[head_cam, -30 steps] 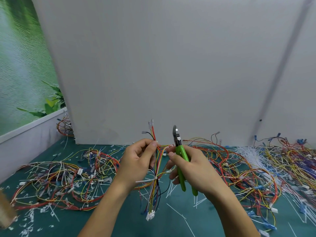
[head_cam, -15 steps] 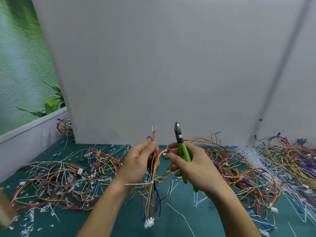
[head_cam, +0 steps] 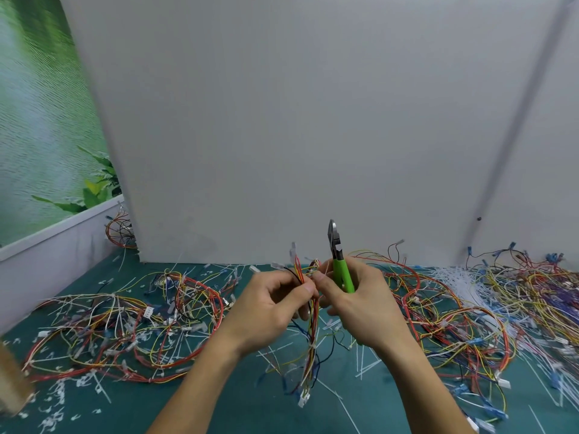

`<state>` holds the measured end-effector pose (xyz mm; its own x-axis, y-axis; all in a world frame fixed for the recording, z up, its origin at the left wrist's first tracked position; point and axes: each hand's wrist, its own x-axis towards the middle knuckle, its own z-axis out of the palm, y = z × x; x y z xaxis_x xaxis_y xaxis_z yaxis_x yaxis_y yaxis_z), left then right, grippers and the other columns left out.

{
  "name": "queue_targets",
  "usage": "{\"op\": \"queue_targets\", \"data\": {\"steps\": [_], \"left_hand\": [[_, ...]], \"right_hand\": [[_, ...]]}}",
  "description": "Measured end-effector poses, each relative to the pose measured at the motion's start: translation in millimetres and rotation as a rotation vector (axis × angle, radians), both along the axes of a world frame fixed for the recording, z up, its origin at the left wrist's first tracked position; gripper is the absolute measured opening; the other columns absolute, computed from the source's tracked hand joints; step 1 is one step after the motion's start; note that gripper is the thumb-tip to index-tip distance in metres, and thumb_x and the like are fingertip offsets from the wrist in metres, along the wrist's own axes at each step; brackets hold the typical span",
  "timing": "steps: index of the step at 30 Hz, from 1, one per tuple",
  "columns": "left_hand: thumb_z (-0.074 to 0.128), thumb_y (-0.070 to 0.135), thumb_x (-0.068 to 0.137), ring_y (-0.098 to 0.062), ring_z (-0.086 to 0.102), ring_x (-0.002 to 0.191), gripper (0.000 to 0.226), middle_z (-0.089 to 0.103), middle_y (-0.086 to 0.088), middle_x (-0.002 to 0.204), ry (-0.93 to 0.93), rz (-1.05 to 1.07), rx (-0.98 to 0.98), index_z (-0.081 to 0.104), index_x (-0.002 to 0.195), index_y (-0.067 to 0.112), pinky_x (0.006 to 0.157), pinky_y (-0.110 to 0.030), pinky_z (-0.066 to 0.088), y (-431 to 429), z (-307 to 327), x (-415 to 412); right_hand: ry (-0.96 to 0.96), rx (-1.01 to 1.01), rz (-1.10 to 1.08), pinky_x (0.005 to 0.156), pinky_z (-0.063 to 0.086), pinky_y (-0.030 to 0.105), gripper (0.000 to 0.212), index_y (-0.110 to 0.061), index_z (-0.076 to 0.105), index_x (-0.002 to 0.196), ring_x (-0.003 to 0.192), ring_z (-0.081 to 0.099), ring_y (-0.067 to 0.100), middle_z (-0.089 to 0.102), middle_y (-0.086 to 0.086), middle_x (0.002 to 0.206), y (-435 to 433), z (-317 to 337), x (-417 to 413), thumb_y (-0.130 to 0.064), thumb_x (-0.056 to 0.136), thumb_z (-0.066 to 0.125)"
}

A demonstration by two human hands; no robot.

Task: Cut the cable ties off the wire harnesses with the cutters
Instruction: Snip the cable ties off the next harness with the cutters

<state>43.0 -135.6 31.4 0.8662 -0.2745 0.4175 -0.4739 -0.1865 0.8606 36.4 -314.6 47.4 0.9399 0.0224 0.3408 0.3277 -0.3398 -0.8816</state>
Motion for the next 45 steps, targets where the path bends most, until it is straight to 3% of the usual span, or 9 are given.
{"op": "queue_targets", "data": {"steps": [5, 10, 16, 19, 21, 25, 29, 34, 45], "left_hand": [[0.065, 0.057, 0.086, -0.018, 0.073, 0.080, 0.024, 0.077, 0.005, 0.085, -0.031, 0.086, 0.030, 0.078, 0.091, 0.038, 0.078, -0.043, 0.060, -1.3, -2.4, 1.3], [0.064, 0.054, 0.088, -0.008, 0.072, 0.077, 0.022, 0.076, 0.011, 0.083, -0.084, 0.130, 0.077, 0.078, 0.091, 0.037, 0.072, -0.026, 0.058, -1.7, -2.8, 2.4], [0.046, 0.068, 0.086, -0.027, 0.067, 0.075, 0.057, 0.073, -0.005, 0.076, -0.023, 0.230, 0.244, 0.073, 0.083, 0.019, 0.074, -0.050, 0.053, -6.2, -8.9, 5.6], [0.035, 0.067, 0.092, -0.009, 0.068, 0.089, 0.051, 0.075, 0.003, 0.101, 0.133, 0.162, 0.328, 0.070, 0.110, 0.036, 0.089, -0.037, 0.052, -9.4, -13.3, 8.6], [0.033, 0.066, 0.093, 0.001, 0.067, 0.103, 0.049, 0.071, 0.014, 0.119, 0.321, -0.009, 0.152, 0.062, 0.126, 0.046, 0.103, -0.035, 0.047, -12.7, -11.6, 7.0], [0.031, 0.046, 0.104, -0.023, 0.062, 0.119, 0.049, 0.060, -0.005, 0.141, 0.378, -0.393, -0.270, 0.049, 0.147, 0.029, 0.095, -0.040, 0.051, -20.8, -10.5, 2.5], [0.045, 0.030, 0.105, -0.019, 0.068, 0.106, 0.043, 0.064, -0.013, 0.135, 0.350, -0.271, -0.545, 0.046, 0.142, 0.009, 0.080, -0.027, 0.054, -34.7, -11.0, -2.3], [0.054, 0.029, 0.096, -0.025, 0.065, 0.120, 0.036, 0.071, -0.010, 0.123, 0.238, -0.077, -0.460, 0.061, 0.125, 0.008, 0.100, -0.036, 0.052, -34.9, -17.6, 3.6], [0.054, 0.030, 0.098, -0.012, 0.068, 0.110, 0.022, 0.074, 0.001, 0.111, 0.008, 0.047, -0.321, 0.064, 0.113, 0.017, 0.093, -0.018, 0.048, -31.9, -15.1, 1.6]], "right_hand": [[0.042, 0.011, -0.034, 0.069, 0.061, 0.051, 0.011, -0.022, 0.066, 0.093, 0.071, 0.071, 0.027, 0.071, 0.002, 0.075, 0.3, -3.4, 3.7, -0.027, 0.092, 0.075], [-0.007, 0.052, -0.017, 0.074, 0.060, 0.053, 0.008, -0.023, 0.067, 0.095, 0.075, 0.072, 0.025, 0.072, 0.007, 0.082, 0.3, -3.0, 4.2, -0.020, 0.093, 0.074], [-0.066, 0.136, 0.010, 0.074, 0.060, 0.039, 0.014, -0.024, 0.068, 0.096, 0.072, 0.070, 0.012, 0.073, 0.002, 0.082, 1.0, -1.0, 2.7, -0.012, 0.093, 0.074], [-0.045, 0.160, 0.034, 0.075, 0.060, 0.036, 0.013, -0.021, 0.069, 0.100, 0.076, 0.071, 0.013, 0.075, 0.001, 0.086, 1.1, -0.3, 2.1, -0.010, 0.094, 0.073], [-0.020, 0.193, 0.067, 0.070, 0.061, 0.032, 0.012, -0.018, 0.070, 0.103, 0.078, 0.073, 0.018, 0.076, 0.005, 0.090, 1.2, 1.4, 0.6, -0.009, 0.095, 0.072], [0.061, 0.328, 0.163, 0.061, 0.059, 0.024, 0.012, -0.009, 0.070, 0.107, 0.075, 0.076, 0.022, 0.076, 0.011, 0.091, -0.3, 8.7, -5.5, -0.006, 0.095, 0.071], [0.060, 0.322, 0.146, 0.070, 0.065, 0.038, 0.014, -0.009, 0.069, 0.104, 0.081, 0.076, 0.032, 0.077, 0.011, 0.086, -2.6, 9.3, -5.8, -0.006, 0.091, 0.075], [0.067, 0.260, 0.089, 0.070, 0.065, 0.037, 0.018, -0.019, 0.069, 0.098, 0.077, 0.077, 0.026, 0.078, 0.007, 0.081, -5.4, 8.3, -3.3, -0.012, 0.088, 0.081], [0.053, 0.288, 0.117, 0.066, 0.063, 0.028, 0.019, -0.016, 0.070, 0.104, 0.079, 0.078, 0.020, 0.076, 0.002, 0.086, -7.5, 11.0, -4.1, -0.009, 0.088, 0.079]]}}
